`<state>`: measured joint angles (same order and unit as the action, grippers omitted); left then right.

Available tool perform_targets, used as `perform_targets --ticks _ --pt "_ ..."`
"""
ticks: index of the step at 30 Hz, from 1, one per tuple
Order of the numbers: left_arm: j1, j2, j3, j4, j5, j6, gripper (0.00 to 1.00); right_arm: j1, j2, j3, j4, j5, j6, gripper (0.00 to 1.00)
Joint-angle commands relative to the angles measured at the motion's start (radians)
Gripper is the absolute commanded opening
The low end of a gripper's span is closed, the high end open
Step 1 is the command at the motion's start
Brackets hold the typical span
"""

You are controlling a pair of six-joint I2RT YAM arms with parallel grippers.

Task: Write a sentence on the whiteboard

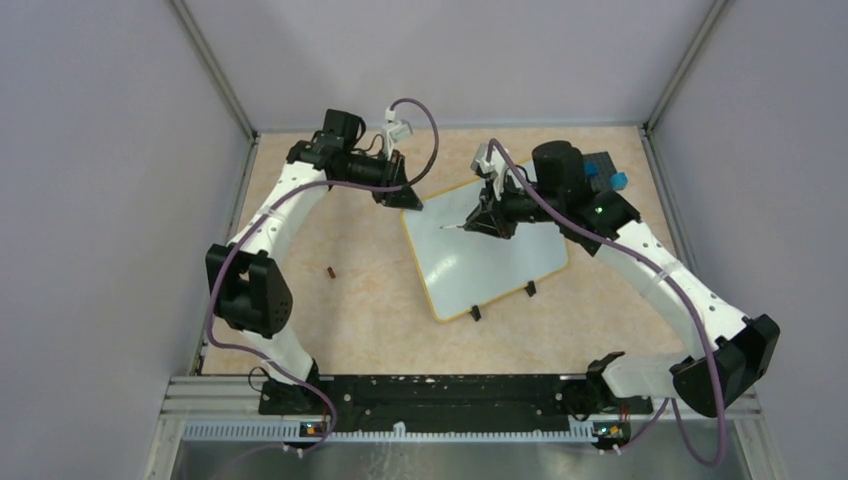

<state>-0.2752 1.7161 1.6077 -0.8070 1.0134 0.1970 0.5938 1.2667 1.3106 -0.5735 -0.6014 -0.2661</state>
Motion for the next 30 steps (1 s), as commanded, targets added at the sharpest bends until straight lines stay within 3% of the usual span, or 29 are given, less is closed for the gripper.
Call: perform_targets --ticks 1,5,10,19,30 --pt "-0.003 -0.002 0.061 -0.042 0.007 0.039 0.31 0.026 0.011 0.01 0.109 0.062 0.036 0.0" --pt "0.012 -0.047 0.038 -0.057 -0.001 0.048 0.36 0.055 0.029 0.018 0.143 0.088 0.051 0.0" --pt "0.025 -0.084 -0.002 -0.04 -0.005 0.033 0.33 0.108 0.06 0.028 0.16 0.142 0.038 0.0" --pt "0.025 -0.088 -0.015 -0.012 -0.004 0.018 0.17 0.16 0.102 0.031 0.207 0.235 0.041 0.0" --pt "0.025 -0.086 -0.019 -0.011 0.005 0.018 0.05 0.17 0.131 0.05 0.241 0.256 0.06 0.0"
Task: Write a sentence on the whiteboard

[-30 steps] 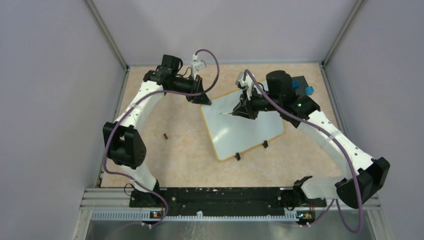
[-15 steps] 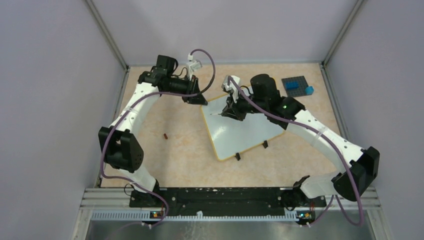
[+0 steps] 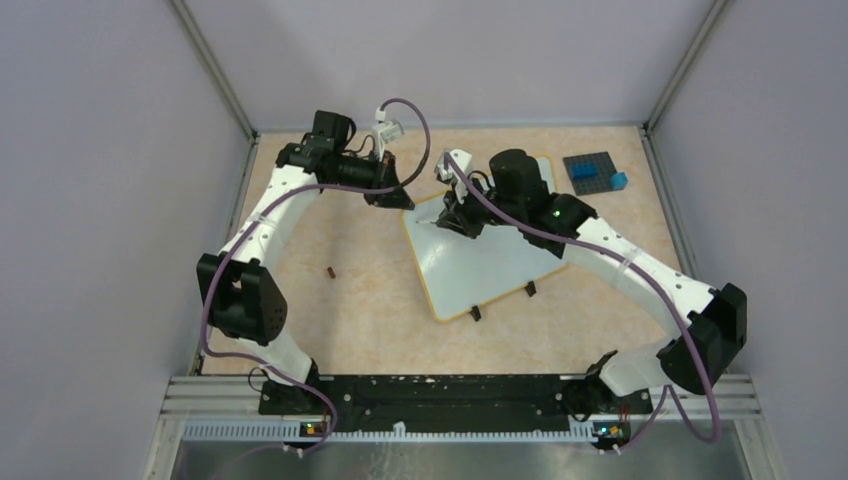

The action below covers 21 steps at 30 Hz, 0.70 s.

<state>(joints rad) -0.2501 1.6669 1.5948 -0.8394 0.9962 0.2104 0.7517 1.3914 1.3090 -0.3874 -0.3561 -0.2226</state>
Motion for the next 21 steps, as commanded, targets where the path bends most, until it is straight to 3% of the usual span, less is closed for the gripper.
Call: perform_targets --ticks 1,5,21 --pt "0.0 -0.037 -0.006 0.023 0.022 0.004 0.04 0.012 0.009 0.054 0.057 0.011 0.017 0.0" --pt "0.0 -0.036 -0.007 0.023 0.027 0.006 0.0 0.013 0.021 0.061 0.055 0.007 0.019 0.0" --pt "0.0 -0.044 -0.016 0.028 0.02 0.007 0.0 0.012 0.03 0.063 0.035 0.09 0.0 0.0"
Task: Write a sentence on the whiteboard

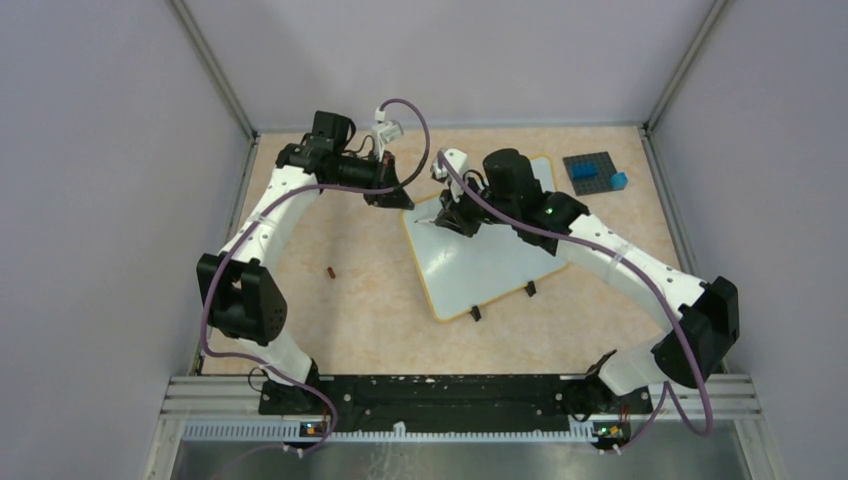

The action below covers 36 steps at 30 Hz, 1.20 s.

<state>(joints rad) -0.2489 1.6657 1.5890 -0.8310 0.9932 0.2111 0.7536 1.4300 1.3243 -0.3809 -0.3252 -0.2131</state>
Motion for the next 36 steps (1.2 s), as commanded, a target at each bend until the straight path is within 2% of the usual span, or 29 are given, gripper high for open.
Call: perform_targets --ticks 1,17,36 --pt "0.0 -0.043 -0.01 0.021 0.021 0.007 0.0 0.01 -0.011 0.047 0.024 0.064 -0.013 0.0" --pt "0.0 -0.044 -0.013 0.024 0.016 0.007 0.0 -0.033 -0.043 0.049 0.005 0.102 -0.014 0.0" --pt "-0.001 -0.045 -0.015 0.027 0.016 0.013 0.0 -0.017 -0.023 0.04 -0.033 0.054 -0.031 0.0"
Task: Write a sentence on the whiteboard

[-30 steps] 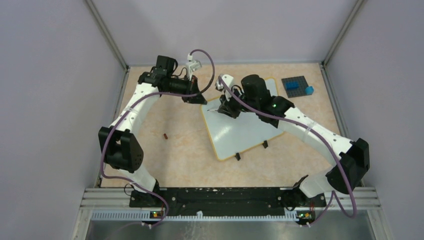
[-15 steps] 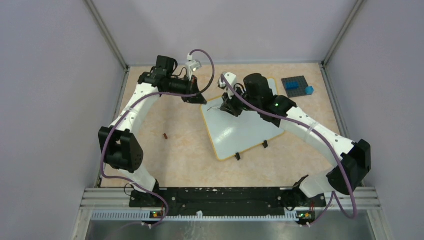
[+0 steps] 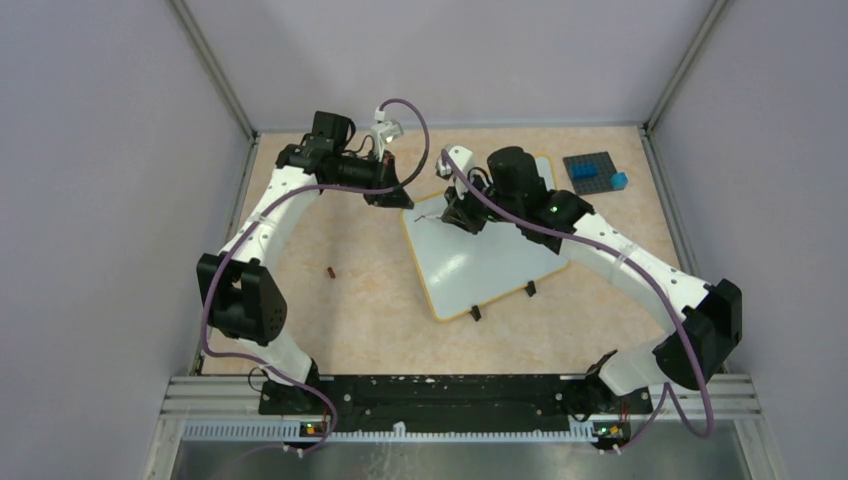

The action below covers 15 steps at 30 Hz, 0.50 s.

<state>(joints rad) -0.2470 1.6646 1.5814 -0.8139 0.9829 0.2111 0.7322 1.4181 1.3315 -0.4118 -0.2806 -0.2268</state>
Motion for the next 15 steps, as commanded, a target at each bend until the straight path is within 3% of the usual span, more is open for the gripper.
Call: perform_targets --ticks 1,15 --pt "-0.003 -0.044 -0.008 0.01 0.026 0.013 0.0 0.004 -0.014 0.032 -0.001 0.009 -0.016 0.0" --pt "-0.003 -0.045 -0.012 0.012 0.024 0.012 0.0 0.011 -0.032 -0.022 -0.014 -0.002 -0.02 0.0"
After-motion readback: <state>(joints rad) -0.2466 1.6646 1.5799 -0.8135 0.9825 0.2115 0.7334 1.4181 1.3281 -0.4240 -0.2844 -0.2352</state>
